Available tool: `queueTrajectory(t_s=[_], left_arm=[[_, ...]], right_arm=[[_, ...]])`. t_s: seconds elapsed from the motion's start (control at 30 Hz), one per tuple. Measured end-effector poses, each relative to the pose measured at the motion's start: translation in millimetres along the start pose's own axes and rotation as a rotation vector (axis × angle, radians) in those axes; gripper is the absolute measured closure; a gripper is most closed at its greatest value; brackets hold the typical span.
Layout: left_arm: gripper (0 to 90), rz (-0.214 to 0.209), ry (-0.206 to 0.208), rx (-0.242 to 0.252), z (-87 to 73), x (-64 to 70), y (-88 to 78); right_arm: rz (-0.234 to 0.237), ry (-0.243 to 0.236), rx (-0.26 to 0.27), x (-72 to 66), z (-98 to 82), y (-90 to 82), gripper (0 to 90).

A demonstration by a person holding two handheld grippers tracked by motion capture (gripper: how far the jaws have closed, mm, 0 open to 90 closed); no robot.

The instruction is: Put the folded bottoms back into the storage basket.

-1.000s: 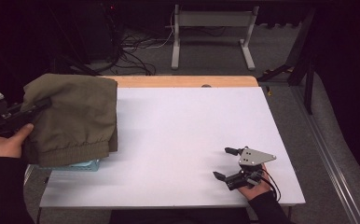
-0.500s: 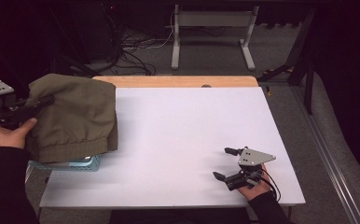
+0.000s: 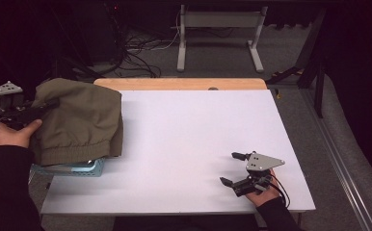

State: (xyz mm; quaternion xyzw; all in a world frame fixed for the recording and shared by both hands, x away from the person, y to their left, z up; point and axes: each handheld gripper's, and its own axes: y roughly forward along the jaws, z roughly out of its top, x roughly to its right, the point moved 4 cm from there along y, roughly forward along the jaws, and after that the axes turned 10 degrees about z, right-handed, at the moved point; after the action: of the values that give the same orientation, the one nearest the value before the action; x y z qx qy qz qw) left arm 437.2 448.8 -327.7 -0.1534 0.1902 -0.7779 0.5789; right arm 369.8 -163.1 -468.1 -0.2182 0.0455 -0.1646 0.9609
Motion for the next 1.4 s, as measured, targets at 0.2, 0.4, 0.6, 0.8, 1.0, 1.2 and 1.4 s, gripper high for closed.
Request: queueTrajectory(t_s=[0.2,0.4,0.6,0.8,1.0,1.2,1.4], left_arm=[[78.8,0.022,-0.015,-0.054,-3.8,-8.4,10.0],[77.6,0.059,-0.01,-0.088,-6.6,-14.4,18.9],[77.0,0.084,-0.006,-0.141,-14.0,-21.9,29.7],[76.9,0.092,-0.007,-0.196,-21.2,-27.4,37.5],[77.1,0.09,-0.028,-0.245,-30.2,-31.5,43.1],[77.5,0.097,-0.033,-0.291,-37.4,-32.1,47.6],[77.7,0.103,-0.039,-0.331,-41.9,-32.2,51.8]], right_arm=[[0.001,0.001,-0.001,0.1,-0.1,0.2,4.9],[0.001,0.0,-0.002,0.1,-0.1,0.4,4.9],[-0.002,-0.004,-0.004,-0.1,-0.1,0.5,4.9],[-0.01,-0.005,-0.004,-0.1,-0.1,0.3,5.0],[-0.012,-0.006,-0.009,-0.4,-0.3,0.7,5.0],[-0.01,-0.01,-0.011,-0.8,-0.3,1.4,5.0],[-0.008,-0.011,-0.012,-0.9,-0.3,1.4,5.0]])
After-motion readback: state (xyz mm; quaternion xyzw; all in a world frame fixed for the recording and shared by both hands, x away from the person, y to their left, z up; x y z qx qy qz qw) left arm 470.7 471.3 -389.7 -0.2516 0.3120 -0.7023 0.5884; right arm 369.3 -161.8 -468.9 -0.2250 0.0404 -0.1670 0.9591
